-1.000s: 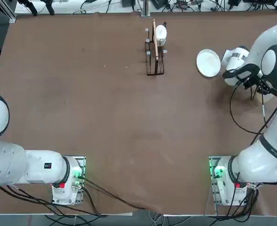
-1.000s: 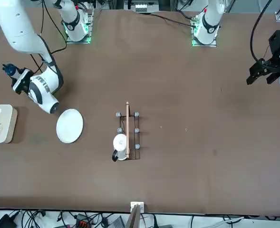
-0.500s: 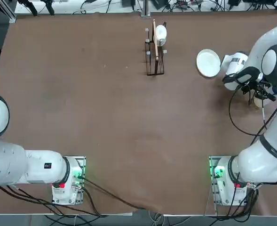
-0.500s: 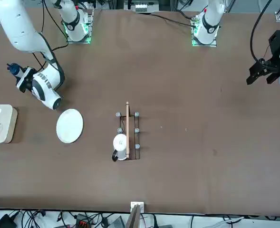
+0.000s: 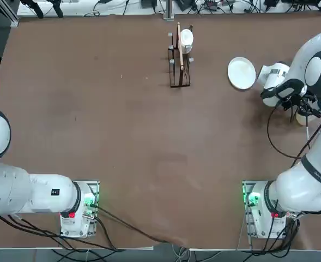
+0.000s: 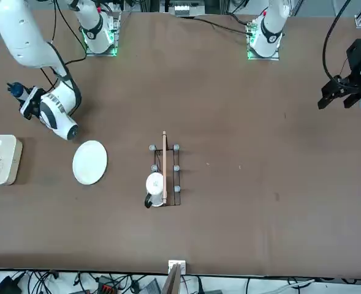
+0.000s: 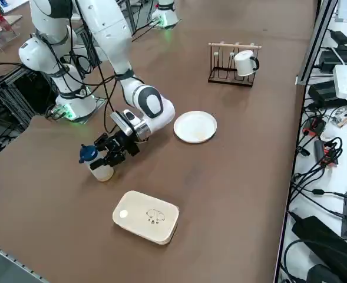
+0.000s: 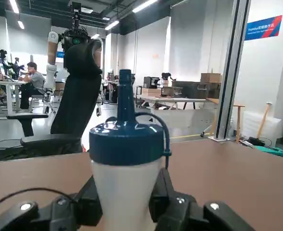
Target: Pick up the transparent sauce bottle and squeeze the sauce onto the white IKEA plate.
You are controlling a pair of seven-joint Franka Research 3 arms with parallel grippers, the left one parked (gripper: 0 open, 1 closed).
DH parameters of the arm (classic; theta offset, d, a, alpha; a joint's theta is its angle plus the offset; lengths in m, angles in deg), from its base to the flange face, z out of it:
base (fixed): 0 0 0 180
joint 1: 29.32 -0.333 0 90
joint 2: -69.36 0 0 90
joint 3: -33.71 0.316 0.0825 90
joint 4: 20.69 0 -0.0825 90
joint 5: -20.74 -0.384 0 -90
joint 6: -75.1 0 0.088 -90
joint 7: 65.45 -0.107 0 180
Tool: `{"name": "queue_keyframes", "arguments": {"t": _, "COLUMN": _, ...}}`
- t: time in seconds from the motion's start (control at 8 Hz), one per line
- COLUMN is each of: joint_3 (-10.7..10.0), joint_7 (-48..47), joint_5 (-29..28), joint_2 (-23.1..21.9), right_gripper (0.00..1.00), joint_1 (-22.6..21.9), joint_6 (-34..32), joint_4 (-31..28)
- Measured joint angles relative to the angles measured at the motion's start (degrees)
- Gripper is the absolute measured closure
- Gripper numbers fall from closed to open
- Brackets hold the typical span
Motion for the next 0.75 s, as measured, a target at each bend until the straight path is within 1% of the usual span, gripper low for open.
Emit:
{"name": "queue_keyframes", "arguments": {"t": 0.38, "joint_3": 0.01, "joint_7": -0.59, "joint_5": 0.12, "joint_2": 0.54, "right_gripper": 0.54, "joint_1": 0.0, "joint_6": 0.09, "joint_4": -0.03}}
{"name": "queue_keyframes", "arguments": {"t": 0.5, "joint_3": 0.03, "joint_7": -0.62, "joint_5": 0.17, "joint_2": 0.63, "right_gripper": 0.51, "joint_1": -0.06, "joint_6": -0.04, "joint_4": -0.03}}
{"name": "queue_keyframes", "arguments": {"t": 0.62, "joint_3": 0.07, "joint_7": -0.64, "joint_5": 0.17, "joint_2": 0.81, "right_gripper": 0.37, "joint_1": -0.23, "joint_6": -0.31, "joint_4": -0.03}}
{"name": "queue_keyframes", "arguments": {"t": 0.75, "joint_3": 0.19, "joint_7": -0.65, "joint_5": 0.17, "joint_2": 1.07, "right_gripper": 0.19, "joint_1": -0.4, "joint_6": -0.64, "joint_4": -0.04}}
